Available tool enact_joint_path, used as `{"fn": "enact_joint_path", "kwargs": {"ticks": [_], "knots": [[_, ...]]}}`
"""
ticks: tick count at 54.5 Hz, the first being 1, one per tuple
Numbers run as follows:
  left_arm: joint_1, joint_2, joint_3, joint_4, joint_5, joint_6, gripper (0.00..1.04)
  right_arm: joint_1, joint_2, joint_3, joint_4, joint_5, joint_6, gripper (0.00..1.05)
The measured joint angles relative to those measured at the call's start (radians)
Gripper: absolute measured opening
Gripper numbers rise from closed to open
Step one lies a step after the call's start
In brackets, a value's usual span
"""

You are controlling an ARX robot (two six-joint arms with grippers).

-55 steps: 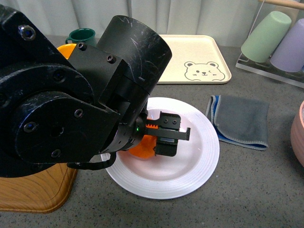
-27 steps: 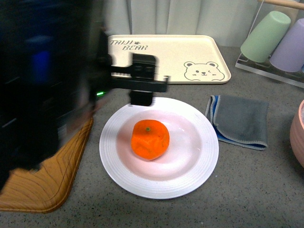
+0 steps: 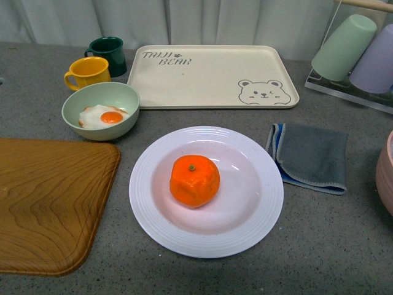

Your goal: Place orange and plate with both arms

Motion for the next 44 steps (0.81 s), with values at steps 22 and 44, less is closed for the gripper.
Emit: {"fn": "enact_joint_path", "kwargs": {"ticks": [22, 44], "knots": [[0.14, -0.363, -0.117, -0.24, 0.135, 0.003, 0.04, 0.0, 0.0, 0.0, 0.0, 0.0, 0.0, 0.95], [0.276, -0.66, -0.14, -0.492, 0.261, 0.004, 0.04, 0.0, 0.0, 0.0, 0.0, 0.0, 0.0, 0.95]]}}
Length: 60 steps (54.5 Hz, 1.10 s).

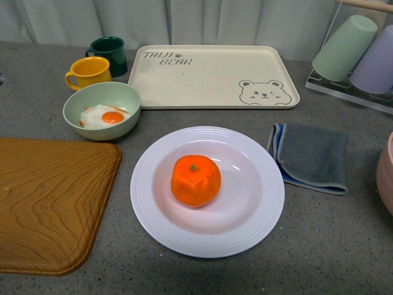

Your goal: Place orange and plate with both arms

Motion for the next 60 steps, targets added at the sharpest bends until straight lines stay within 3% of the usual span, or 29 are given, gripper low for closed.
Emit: {"fn": "enact_joint_path", "kwargs": {"ticks": [56, 60], "knots": [[0.002, -0.436, 0.0, -0.422, 0.005, 0.0, 0.04, 0.0, 0.0, 0.0, 0.0, 0.0, 0.0, 0.95], [0.002, -0.527, 0.0, -0.543, 0.006, 0.001, 0.04, 0.0, 0.0, 0.0, 0.0, 0.0, 0.0, 0.95]]}}
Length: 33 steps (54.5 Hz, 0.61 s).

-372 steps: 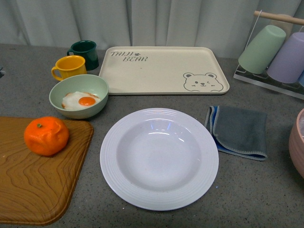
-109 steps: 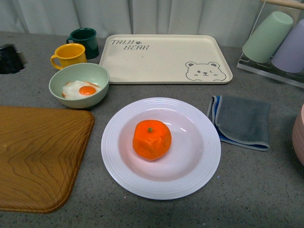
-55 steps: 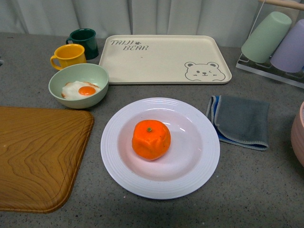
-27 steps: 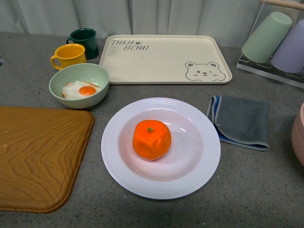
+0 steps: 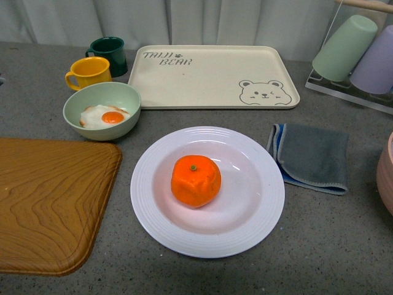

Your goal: Place orange and plate with both arms

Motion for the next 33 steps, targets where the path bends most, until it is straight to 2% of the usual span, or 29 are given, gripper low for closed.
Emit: {"fn": "enact_joint_path", "kwargs": {"ticks": [3, 12, 25, 27, 29, 33], "knots": [[0.0, -0.064, 0.0, -0.052, 0.0, 0.0, 0.04, 0.0, 0.0, 0.0, 0.0, 0.0, 0.0, 0.95], [0.0, -0.082, 0.0, -0.059, 0.0, -0.001, 0.06, 0.0, 0.0, 0.0, 0.0, 0.0, 0.0, 0.95], [0.0, -0.084, 0.0, -0.059, 0.0, -0.001, 0.49, 0.0, 0.0, 0.0, 0.0, 0.0, 0.0, 0.95], [0.0, -0.084, 0.0, -0.059, 0.0, 0.0, 0.58, 0.021, 0.016, 0.011, -0.039, 0.069, -0.04, 0.95], [0.0, -0.084, 0.0, -0.059, -0.001, -0.001, 0.67, 0.074, 0.097, 0.037, -0.072, 0.191, -0.104, 0.95], [0.0, -0.084, 0.0, -0.059, -0.001, 0.0, 0.87, 0.128, 0.298, 0.073, 0.031, 0.192, -0.102, 0.95]]}}
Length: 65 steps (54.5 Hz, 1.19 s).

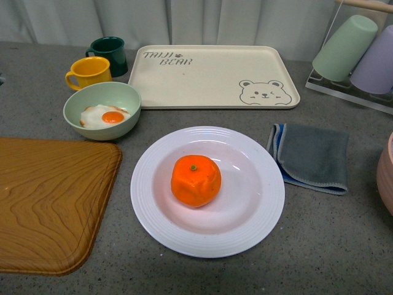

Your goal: Place orange and plate with both arms

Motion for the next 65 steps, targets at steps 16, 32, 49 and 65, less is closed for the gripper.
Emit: {"fn": "enact_joint_path", "kwargs": {"ticks": [16, 32, 49, 65], "knots": [[0.0, 0.0, 0.0, 0.0, 0.0, 0.002, 0.98, 0.081, 0.827, 0.237, 0.3, -0.276, 0.357, 0.95], [0.0, 0.0, 0.0, 0.0, 0.0, 0.002, 0.98, 0.101, 1.31, 0.5, 0.181, -0.494, 0.6, 0.95], [0.0, 0.0, 0.0, 0.0, 0.0, 0.002, 0.98, 0.13, 1.53, 0.624, 0.134, -0.548, 0.697, 0.95], [0.0, 0.0, 0.0, 0.0, 0.0, 0.002, 0.98, 0.154, 1.651, 0.678, 0.201, -0.619, 0.845, 0.95]]}}
